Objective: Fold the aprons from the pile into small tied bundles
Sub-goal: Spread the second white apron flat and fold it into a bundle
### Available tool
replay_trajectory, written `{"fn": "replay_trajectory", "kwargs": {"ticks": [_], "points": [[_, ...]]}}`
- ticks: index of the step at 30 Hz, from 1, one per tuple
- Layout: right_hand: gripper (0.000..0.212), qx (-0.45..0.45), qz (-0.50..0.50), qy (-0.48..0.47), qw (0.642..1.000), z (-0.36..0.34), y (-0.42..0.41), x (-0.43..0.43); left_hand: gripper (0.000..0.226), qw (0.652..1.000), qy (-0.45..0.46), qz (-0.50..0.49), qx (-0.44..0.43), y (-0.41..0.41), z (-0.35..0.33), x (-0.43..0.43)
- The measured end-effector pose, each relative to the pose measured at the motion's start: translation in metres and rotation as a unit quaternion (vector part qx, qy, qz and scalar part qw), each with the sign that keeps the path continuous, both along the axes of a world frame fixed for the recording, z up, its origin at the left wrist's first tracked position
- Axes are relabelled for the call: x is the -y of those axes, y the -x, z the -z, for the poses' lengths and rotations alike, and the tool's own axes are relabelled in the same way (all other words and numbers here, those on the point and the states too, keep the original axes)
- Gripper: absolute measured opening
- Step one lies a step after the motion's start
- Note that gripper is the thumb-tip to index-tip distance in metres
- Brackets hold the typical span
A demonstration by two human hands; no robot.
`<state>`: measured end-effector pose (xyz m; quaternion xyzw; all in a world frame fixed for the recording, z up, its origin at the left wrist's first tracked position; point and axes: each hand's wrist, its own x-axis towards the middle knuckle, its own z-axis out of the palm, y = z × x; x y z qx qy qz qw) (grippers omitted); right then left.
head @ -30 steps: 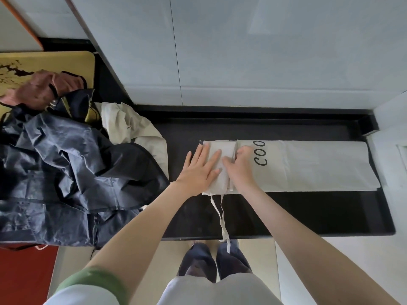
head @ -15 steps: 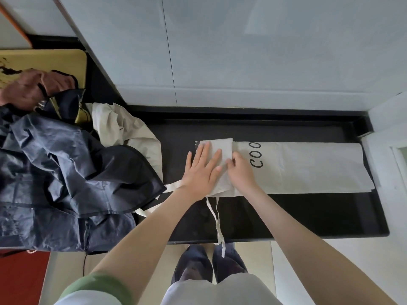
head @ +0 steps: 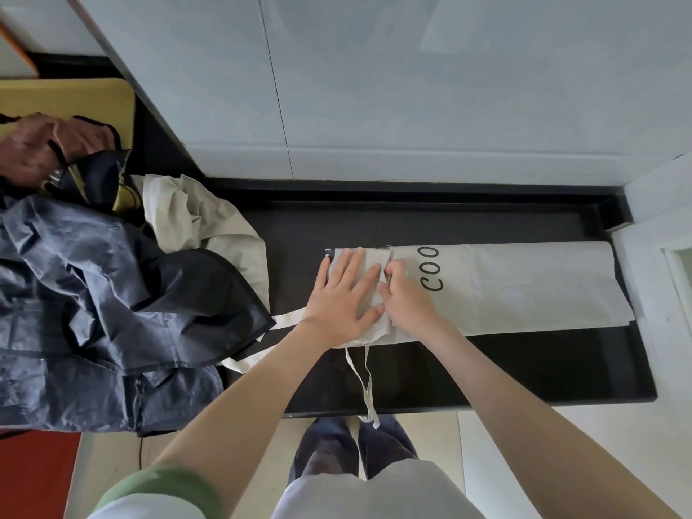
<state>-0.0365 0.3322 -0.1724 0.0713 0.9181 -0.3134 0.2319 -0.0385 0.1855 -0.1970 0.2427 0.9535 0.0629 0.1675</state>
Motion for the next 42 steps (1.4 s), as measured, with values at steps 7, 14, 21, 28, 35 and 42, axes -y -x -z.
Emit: {"fn": "replay_trajectory", "kwargs": {"ticks": [7, 14, 21, 28, 35, 42], "points": [[0.027, -0.069, 0.063, -0.037, 0.995, 0.01, -0.005, -0.005, 0.071, 0.998, 0.038, -0.041, -0.003, -0.003, 0.007, -0.008], [0.047, -0.166, -0.085, -0.105, 0.977, 0.024, -0.016, -0.01, 0.064, 0.994, 0.034, -0.1, -0.008, -0.007, 0.007, -0.018], [0.064, -0.103, -0.024, -0.013, 0.994, 0.025, -0.01, -0.011, 0.055, 0.994, 0.005, -0.11, 0.003, -0.005, 0.009, -0.016], [0.048, -0.121, -0.021, 0.02, 0.992, 0.024, -0.005, -0.016, 0.07, 0.94, -0.113, -0.321, -0.025, -0.009, -0.007, -0.022], [0.05, -0.114, -0.082, -0.034, 0.99, 0.024, -0.009, -0.014, 0.024, 0.77, -0.262, -0.512, 0.276, 0.006, -0.034, -0.016], [0.026, 0.095, 0.233, 0.303, 0.919, 0.0, -0.003, 0.019, 0.01, 0.839, -0.34, -0.385, 0.181, 0.006, -0.062, -0.023]]}}
